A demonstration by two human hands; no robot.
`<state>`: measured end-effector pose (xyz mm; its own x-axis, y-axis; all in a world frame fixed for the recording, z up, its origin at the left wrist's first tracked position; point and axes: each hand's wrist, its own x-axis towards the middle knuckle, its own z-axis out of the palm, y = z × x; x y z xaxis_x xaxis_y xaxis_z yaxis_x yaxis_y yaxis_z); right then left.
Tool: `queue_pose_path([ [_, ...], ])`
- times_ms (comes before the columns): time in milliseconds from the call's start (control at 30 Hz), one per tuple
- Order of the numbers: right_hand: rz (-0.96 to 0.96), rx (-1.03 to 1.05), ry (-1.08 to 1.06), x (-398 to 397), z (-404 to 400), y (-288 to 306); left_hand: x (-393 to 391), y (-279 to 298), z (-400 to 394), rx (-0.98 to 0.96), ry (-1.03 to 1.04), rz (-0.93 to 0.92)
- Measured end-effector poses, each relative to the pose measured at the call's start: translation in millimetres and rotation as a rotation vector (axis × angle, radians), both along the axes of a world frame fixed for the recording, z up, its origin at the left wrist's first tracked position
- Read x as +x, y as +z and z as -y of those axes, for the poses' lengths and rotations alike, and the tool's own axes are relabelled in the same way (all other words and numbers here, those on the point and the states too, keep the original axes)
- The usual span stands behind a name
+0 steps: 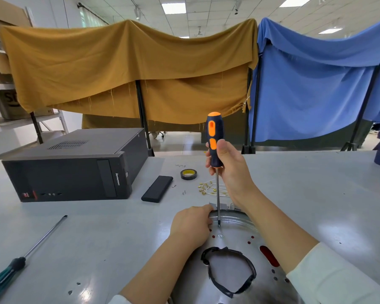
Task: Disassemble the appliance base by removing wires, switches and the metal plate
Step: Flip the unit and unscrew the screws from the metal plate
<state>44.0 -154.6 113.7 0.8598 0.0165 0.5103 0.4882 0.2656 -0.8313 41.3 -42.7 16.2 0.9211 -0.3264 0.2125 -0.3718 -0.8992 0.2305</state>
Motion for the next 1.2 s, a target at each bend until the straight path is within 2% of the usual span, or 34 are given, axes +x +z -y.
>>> queue_pose_path([
  [167,-0.026,0.038,0.096,0.0,2.2,4.5,1.2,-0.9,0.0,-0.003,-0.001,0.004],
  [333,-0.004,-0.003,0.021,-0.9,1.7,3.0,1.7,-0.6,-1.0,-0.157,-0.026,0.024],
  [600,-0.073,0.089,0.103,-1.4,6.1,6.0,-0.5,1.3,-1.0,-0.167,-0.075,0.009],
  [800,-0.019,0.003,0.034,-3.3,9.0,4.9,-1.5,2.8,-2.1,-0.221,-0.097,-0.053],
  [1000,-0.057,0.099,0.159,-4.2,7.7,5.2,-0.2,1.2,-2.5,-0.182,-0.083,-0.101],
  [1200,-0.043,0.027,0.003,-2.3,9.6,2.0,1.4,2.0,-4.0,-0.195,-0.100,-0.127],
])
